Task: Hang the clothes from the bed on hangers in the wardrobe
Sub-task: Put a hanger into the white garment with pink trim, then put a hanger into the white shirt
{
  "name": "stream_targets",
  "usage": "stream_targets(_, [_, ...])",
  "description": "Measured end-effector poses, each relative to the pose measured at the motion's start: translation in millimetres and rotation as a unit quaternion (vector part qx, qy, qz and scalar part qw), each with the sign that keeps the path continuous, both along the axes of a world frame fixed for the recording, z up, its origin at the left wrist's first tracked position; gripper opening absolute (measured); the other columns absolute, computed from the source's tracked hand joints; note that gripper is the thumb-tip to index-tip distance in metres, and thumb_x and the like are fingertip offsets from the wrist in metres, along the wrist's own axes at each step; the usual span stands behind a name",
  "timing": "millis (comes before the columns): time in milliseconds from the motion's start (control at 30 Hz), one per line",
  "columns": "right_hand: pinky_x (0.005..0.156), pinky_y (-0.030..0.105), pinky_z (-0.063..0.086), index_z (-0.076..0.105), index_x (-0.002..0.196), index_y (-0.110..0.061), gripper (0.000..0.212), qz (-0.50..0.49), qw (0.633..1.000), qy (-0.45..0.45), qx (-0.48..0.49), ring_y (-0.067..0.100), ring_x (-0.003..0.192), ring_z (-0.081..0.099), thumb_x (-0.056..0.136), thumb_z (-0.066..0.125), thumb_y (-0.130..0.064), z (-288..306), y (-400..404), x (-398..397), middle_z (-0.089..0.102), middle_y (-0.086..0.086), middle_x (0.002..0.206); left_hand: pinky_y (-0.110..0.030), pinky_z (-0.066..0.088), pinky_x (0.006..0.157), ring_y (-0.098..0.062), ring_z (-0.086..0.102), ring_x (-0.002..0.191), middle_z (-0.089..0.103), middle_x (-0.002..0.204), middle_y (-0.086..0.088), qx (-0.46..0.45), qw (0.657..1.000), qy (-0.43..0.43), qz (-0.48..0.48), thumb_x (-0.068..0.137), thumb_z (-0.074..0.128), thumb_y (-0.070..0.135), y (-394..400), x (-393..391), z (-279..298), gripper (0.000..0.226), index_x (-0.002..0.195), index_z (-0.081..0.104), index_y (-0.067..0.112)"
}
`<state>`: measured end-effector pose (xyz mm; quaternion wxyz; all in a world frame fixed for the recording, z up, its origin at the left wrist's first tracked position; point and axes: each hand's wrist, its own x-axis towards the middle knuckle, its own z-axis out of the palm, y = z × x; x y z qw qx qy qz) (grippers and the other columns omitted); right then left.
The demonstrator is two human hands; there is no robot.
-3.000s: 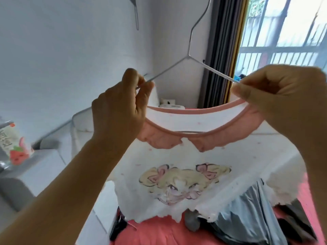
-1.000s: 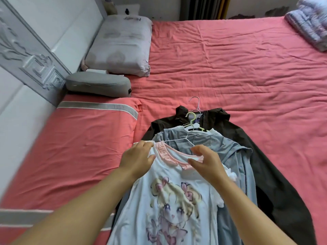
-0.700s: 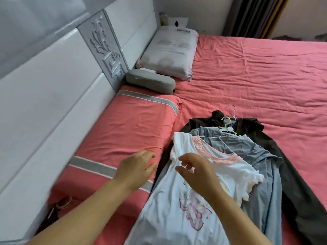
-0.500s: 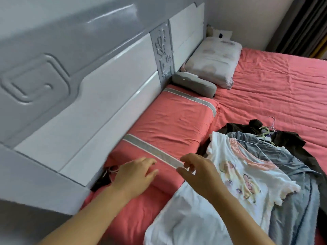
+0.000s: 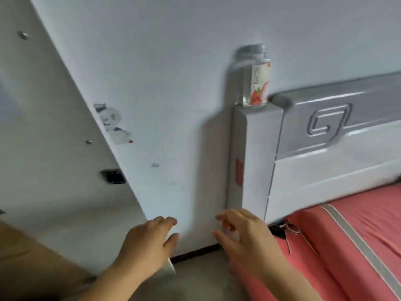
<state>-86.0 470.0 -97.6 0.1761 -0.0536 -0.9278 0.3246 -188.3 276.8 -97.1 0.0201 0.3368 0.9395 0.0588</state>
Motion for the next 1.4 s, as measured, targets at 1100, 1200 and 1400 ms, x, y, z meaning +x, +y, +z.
stream_targets(1100, [0.082, 0.012, 0.041, 0.045, 0.127, -0.034, 0.046, 0.514, 0.804, 0.27, -0.126, -0.004, 0.104, 0.039, 0.085, 0.058, -0.047, 281.8, -424.5, -191.1, 0.035, -0.021, 0.121, -0.034, 0.047, 0.088, -0.007, 0.044, 0.117, 0.05, 0.124, 0.015, -0.025, 0.781, 0.436, 0.447, 0.087, 0.039, 0.057, -360.1, 33.5, 313.8, 0.05, 0.126, 0.054, 0.03])
stream_targets(1200, [0.077, 0.014, 0.041, 0.049, 0.125, -0.029, 0.044, 0.511, 0.786, 0.306, -0.168, -0.002, 0.1, 0.042, 0.084, 0.059, -0.044, 324.8, -466.4, -200.1, 0.041, -0.016, 0.121, -0.032, 0.045, 0.087, -0.01, 0.046, 0.115, 0.053, 0.121, 0.012, -0.041, 0.759, 0.49, 0.428, 0.082, 0.041, 0.056, -399.0, 27.1, 371.0, 0.052, 0.122, 0.058, 0.028])
stream_targets(1400, [0.075, 0.021, 0.042, 0.055, 0.117, -0.023, 0.036, 0.503, 0.759, 0.339, -0.235, 0.006, 0.097, 0.049, 0.085, 0.061, -0.038, 413.7, -542.2, -219.2, 0.044, -0.01, 0.112, -0.035, 0.043, 0.092, -0.013, 0.046, 0.117, 0.052, 0.122, 0.006, -0.041, 0.731, 0.54, 0.416, 0.086, 0.06, 0.039, -465.6, 8.8, 462.4, 0.038, 0.12, 0.059, 0.023])
